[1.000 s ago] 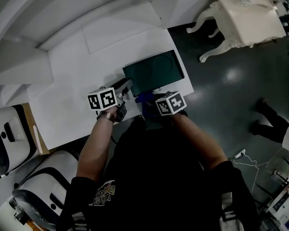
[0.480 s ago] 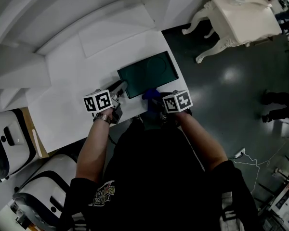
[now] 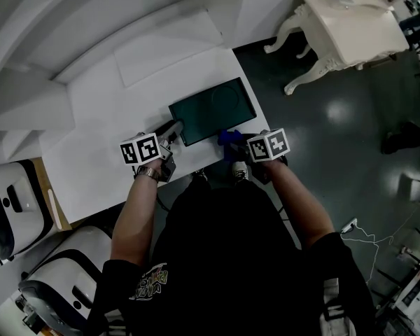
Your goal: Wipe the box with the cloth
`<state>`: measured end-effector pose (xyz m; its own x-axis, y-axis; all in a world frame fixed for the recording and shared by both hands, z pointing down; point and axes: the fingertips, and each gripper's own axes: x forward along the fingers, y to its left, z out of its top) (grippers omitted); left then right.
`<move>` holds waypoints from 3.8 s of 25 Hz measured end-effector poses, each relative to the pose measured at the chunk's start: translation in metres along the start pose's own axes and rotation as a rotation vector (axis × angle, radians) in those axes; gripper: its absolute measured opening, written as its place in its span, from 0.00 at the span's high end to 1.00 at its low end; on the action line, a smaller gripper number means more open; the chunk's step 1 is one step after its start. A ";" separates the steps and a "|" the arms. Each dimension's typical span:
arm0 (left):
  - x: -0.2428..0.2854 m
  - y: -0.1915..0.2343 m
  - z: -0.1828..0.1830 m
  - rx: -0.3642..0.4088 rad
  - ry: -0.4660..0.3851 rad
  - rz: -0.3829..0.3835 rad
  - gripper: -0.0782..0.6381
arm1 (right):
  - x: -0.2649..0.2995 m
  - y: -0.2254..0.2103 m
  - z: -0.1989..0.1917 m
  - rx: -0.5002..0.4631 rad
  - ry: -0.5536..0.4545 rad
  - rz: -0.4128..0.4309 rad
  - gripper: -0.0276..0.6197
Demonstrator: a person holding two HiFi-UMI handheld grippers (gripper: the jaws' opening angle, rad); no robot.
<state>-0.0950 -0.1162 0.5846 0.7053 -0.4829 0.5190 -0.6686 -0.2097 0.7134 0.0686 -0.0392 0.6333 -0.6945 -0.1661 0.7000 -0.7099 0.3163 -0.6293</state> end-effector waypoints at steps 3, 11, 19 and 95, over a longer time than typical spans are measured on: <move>0.000 0.000 0.000 0.000 0.003 0.004 0.70 | -0.007 -0.011 0.006 0.014 -0.011 -0.006 0.81; 0.001 0.000 -0.001 0.019 0.010 0.016 0.70 | -0.020 -0.023 0.010 -0.030 0.021 0.006 0.81; 0.000 0.000 0.000 0.026 0.015 0.026 0.70 | -0.048 -0.070 0.027 0.054 -0.078 -0.097 0.81; 0.000 0.000 0.000 0.013 -0.006 -0.020 0.69 | 0.018 0.067 0.081 -0.061 -0.122 -0.130 0.81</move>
<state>-0.0948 -0.1160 0.5847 0.7174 -0.4836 0.5015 -0.6571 -0.2307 0.7176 -0.0009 -0.0962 0.5759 -0.6089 -0.3198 0.7259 -0.7889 0.3401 -0.5118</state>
